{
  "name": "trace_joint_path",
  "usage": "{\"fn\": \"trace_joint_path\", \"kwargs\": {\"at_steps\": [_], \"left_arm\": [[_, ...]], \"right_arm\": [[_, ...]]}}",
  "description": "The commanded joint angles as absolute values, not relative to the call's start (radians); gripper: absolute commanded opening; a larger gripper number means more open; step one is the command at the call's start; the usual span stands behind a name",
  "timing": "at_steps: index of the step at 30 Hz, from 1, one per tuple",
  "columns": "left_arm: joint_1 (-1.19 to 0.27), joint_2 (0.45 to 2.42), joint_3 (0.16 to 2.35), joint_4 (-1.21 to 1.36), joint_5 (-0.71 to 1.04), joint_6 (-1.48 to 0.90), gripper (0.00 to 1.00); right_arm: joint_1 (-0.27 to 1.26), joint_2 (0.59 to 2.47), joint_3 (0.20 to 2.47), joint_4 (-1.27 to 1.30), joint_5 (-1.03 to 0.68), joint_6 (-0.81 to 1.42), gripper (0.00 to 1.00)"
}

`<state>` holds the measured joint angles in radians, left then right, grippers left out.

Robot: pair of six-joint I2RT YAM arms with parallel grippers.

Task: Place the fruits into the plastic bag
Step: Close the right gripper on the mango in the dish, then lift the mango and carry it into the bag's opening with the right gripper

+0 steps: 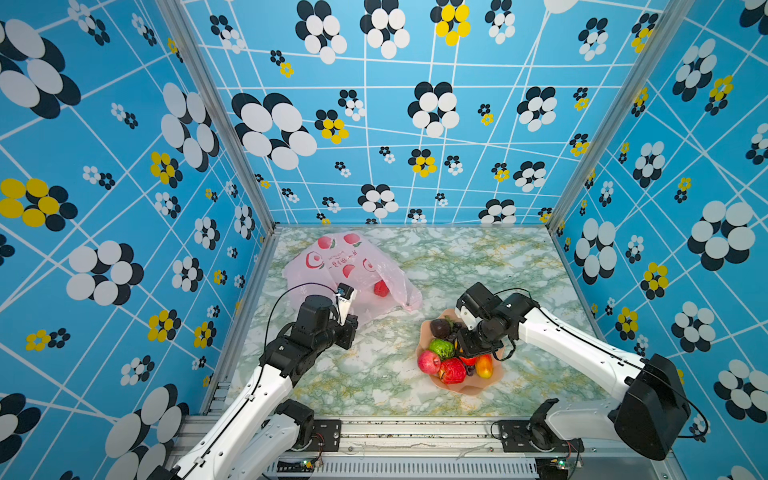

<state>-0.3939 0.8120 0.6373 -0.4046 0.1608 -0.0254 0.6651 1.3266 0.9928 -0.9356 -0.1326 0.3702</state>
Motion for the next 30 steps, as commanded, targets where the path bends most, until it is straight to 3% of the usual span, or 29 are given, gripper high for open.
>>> {"fn": "trace_joint_path", "kwargs": {"at_steps": [1,13,21,30], "left_arm": [[-0.387,0.800,0.646,-0.400,0.175,-0.032,0.00],[-0.387,0.798,0.645,-0.395,0.188,-0.031,0.00],[-0.387,0.790,0.639,-0.386,0.198,-0.026,0.00],[-0.386,0.775,0.628,-0.365,0.215,-0.025,0.00]], "right_arm": [[0.653,1.278,0.999,-0.982,-0.129,0.373,0.43],[0.617,1.200,1.073,-0.842,-0.328,0.486,0.43],[0.618,1.284,1.126,-0.651,-0.470,0.591,0.42],[0.707,1.488,1.230,-0.544,-0.509,0.620,0.42]]}}
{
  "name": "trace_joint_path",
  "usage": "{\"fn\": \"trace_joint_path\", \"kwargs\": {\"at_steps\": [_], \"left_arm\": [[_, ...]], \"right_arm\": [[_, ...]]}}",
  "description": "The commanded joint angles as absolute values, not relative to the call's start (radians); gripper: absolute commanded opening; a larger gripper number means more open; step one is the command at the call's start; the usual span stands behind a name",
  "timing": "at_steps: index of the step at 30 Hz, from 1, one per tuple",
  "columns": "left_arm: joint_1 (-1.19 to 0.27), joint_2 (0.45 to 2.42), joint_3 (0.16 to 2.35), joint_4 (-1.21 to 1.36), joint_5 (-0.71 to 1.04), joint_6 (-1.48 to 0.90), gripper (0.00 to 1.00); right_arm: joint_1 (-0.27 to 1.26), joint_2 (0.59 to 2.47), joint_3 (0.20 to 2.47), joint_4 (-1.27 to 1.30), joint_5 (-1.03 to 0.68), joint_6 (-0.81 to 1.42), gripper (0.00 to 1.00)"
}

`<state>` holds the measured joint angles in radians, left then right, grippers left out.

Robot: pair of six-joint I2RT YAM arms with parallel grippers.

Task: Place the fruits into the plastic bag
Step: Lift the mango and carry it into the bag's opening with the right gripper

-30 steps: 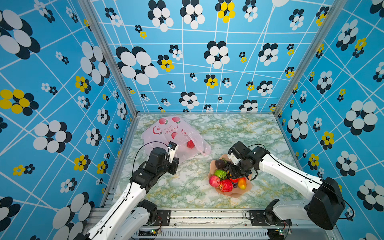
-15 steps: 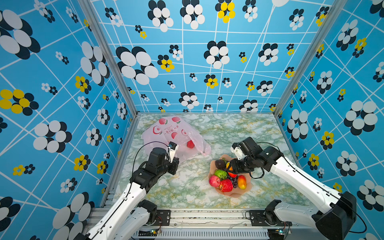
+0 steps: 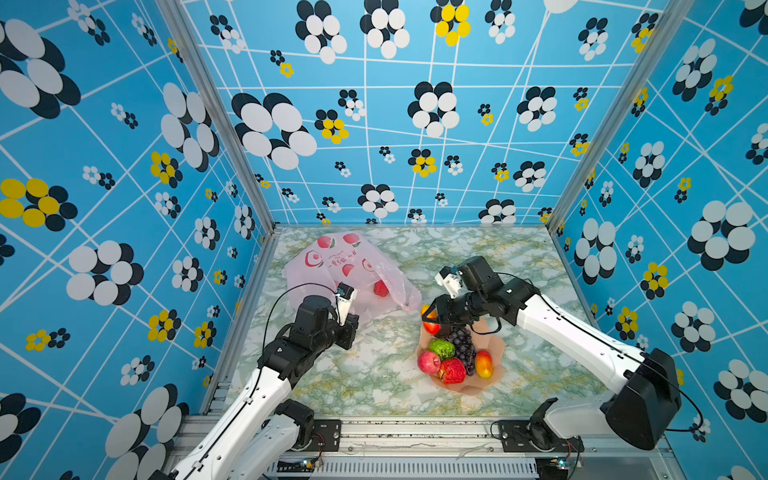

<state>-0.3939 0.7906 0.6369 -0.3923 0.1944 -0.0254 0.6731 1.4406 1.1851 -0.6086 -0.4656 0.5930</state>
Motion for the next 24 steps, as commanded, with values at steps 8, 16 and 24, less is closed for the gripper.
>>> {"fn": "trace_joint_path", "kwargs": {"at_steps": [8,16,24], "left_arm": [[-0.387,0.776,0.626,-0.354,0.238,-0.023,0.00],[-0.386,0.775,0.621,-0.343,0.263,-0.023,0.00],[-0.387,0.762,0.615,-0.330,0.259,-0.021,0.00]], "right_arm": [[0.777,1.769,1.460,-0.473,-0.581,0.644,0.41],[0.788,2.120,1.850,-0.533,-0.599,0.702,0.41],[0.800,2.288,1.976,-0.535,-0.610,0.771,0.40]]}}
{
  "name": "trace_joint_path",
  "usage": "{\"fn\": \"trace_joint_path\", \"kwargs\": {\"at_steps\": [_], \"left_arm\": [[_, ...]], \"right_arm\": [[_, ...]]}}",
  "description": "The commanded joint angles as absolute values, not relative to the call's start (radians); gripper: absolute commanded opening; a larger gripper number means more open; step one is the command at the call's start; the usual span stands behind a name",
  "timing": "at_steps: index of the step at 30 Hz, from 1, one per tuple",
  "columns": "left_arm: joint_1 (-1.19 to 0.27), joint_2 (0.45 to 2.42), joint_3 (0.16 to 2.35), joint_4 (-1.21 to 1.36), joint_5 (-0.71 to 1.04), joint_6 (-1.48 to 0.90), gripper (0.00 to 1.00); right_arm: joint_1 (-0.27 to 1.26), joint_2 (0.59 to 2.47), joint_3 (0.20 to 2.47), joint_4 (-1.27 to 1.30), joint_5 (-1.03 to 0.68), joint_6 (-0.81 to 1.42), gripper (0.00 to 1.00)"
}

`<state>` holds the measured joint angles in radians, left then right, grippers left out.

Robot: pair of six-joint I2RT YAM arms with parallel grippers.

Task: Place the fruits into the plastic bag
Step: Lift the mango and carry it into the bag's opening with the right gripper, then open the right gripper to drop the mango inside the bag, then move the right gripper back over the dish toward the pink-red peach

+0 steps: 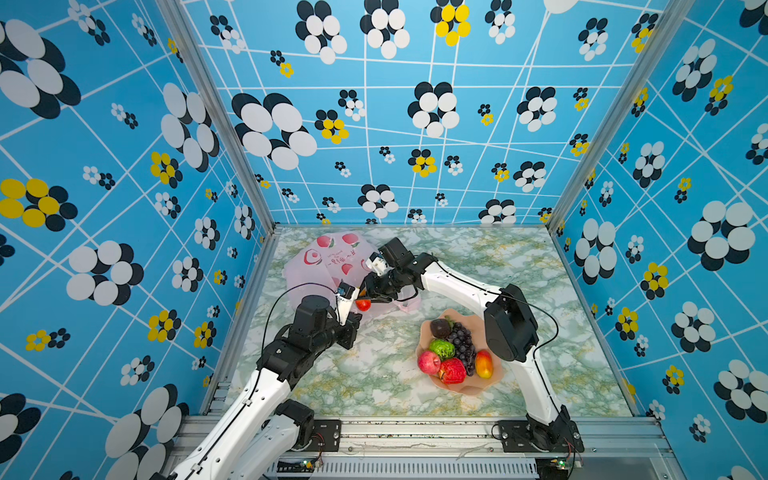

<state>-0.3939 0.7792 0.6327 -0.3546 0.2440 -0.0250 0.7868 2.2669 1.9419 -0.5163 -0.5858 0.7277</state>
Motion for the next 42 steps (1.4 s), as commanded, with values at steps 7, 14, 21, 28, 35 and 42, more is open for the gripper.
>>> {"fn": "trace_joint_path", "kwargs": {"at_steps": [7,14,21,28,35,42], "left_arm": [[-0.380,0.789,0.614,-0.296,0.351,-0.029,0.00],[-0.380,0.789,0.609,-0.283,0.413,-0.028,0.00],[-0.383,0.757,0.597,-0.288,0.377,-0.023,0.00],[-0.384,0.752,0.599,-0.299,0.348,-0.014,0.00],[-0.383,0.751,0.600,-0.305,0.327,-0.006,0.00],[-0.383,0.749,0.601,-0.310,0.322,-0.006,0.00]], "right_arm": [[0.806,2.372,2.031,-0.494,-0.635,0.833,0.42],[0.788,2.562,2.363,-0.485,-0.583,0.933,0.61],[0.766,2.434,2.267,-0.390,-0.444,0.896,0.85],[0.748,2.185,1.960,-0.371,-0.476,0.823,0.86],[0.745,1.882,1.662,-0.374,-0.478,0.751,0.87],[0.747,1.624,1.432,-0.507,-0.321,0.638,0.88]]}}
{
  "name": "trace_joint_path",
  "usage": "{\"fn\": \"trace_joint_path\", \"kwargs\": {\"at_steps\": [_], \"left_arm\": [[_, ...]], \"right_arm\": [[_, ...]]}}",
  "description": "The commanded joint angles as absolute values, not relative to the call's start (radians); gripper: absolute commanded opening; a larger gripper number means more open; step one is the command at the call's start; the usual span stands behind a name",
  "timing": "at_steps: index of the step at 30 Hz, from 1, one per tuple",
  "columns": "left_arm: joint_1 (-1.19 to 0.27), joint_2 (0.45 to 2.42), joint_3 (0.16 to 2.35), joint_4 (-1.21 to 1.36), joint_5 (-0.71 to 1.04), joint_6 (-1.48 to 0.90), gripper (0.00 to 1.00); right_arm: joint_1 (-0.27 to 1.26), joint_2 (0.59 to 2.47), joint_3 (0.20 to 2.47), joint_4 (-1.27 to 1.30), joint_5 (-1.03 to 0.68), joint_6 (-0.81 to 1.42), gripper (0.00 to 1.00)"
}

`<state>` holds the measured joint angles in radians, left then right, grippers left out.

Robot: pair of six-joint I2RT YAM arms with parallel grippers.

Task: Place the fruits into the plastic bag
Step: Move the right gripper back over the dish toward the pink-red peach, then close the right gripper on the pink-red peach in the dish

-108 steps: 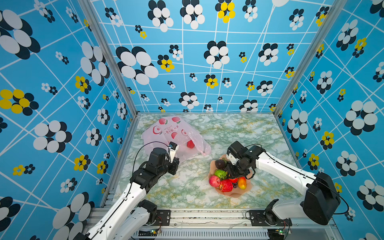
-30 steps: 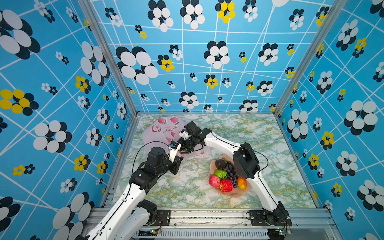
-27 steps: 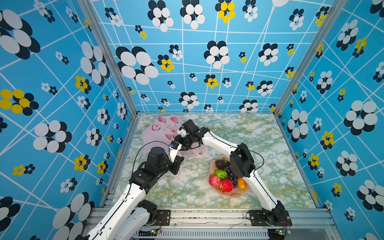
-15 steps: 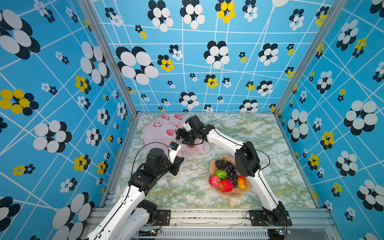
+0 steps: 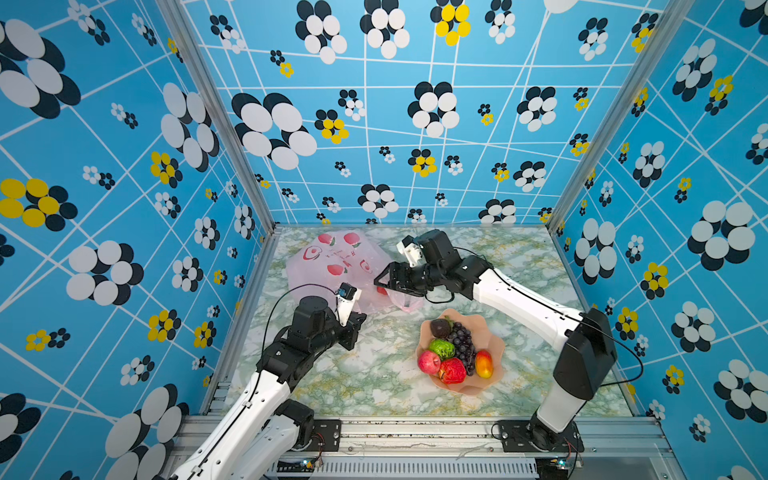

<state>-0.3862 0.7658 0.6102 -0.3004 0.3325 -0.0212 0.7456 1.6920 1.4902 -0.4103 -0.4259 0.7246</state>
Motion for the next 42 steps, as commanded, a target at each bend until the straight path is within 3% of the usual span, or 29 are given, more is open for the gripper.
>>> {"fn": "trace_joint_path", "kwargs": {"at_steps": [1,7,12,26,33,42], "left_arm": [[-0.385,0.749,0.601,-0.310,0.321,-0.006,0.00],[-0.385,0.752,0.601,-0.308,0.316,-0.005,0.00],[-0.385,0.757,0.600,-0.307,0.318,-0.006,0.00],[-0.393,0.755,0.599,-0.310,0.304,-0.006,0.00],[-0.401,0.748,0.597,-0.314,0.301,-0.006,0.00],[-0.406,0.737,0.598,-0.317,0.290,-0.002,0.00]], "right_arm": [[0.747,1.586,1.401,-0.538,-0.282,0.613,0.88],[0.749,1.423,1.262,-0.734,-0.086,0.534,0.89],[0.760,1.365,1.174,-0.823,-0.055,0.509,0.90],[0.974,1.427,1.195,-0.915,-0.021,0.507,0.92],[1.006,1.493,1.213,-0.923,0.005,0.486,0.99],[1.015,1.568,1.221,-0.923,0.028,0.482,0.98]]}}
